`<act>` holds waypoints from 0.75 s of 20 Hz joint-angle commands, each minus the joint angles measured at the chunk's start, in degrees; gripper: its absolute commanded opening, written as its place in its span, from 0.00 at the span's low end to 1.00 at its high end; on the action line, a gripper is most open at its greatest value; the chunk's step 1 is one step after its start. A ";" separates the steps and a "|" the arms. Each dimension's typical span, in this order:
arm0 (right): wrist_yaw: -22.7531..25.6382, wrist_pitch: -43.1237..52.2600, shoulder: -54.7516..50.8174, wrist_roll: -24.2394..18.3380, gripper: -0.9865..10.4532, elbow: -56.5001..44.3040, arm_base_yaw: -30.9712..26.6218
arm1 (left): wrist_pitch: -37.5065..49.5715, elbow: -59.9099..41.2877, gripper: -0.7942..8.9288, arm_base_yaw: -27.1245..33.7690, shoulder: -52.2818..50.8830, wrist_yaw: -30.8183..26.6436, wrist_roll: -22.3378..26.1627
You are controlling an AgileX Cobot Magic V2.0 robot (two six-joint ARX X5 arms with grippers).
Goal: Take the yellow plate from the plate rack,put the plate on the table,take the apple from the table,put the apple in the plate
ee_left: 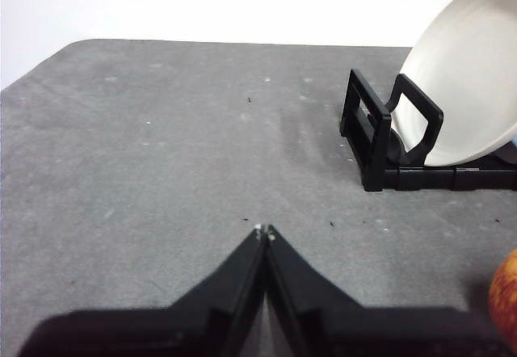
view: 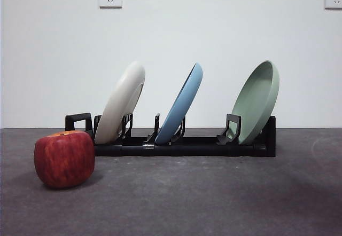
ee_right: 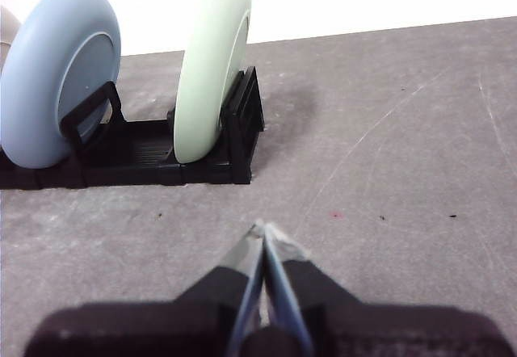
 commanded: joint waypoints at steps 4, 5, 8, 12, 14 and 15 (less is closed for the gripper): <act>-0.42 0.26 0.04 7.37 0.09 -0.76 0.04 | 0.55 -0.83 0.08 0.13 -0.15 0.26 0.24; -0.37 0.20 0.07 8.61 0.08 -0.68 0.04 | 0.55 -0.83 0.07 0.13 -0.15 0.24 -1.60; -0.26 -0.66 1.03 12.15 0.08 0.59 0.04 | 0.59 -0.59 0.07 0.13 -0.15 0.39 -4.44; -0.37 -1.95 6.99 13.88 0.08 5.49 0.04 | 0.28 1.22 0.07 0.13 1.38 3.61 -8.61; -0.42 -1.92 11.47 13.86 0.08 9.09 0.04 | 0.50 3.15 0.07 0.13 3.56 4.96 -10.43; -0.42 -1.90 13.94 13.86 0.08 11.13 0.04 | 0.68 4.39 0.07 0.13 5.03 6.08 -10.38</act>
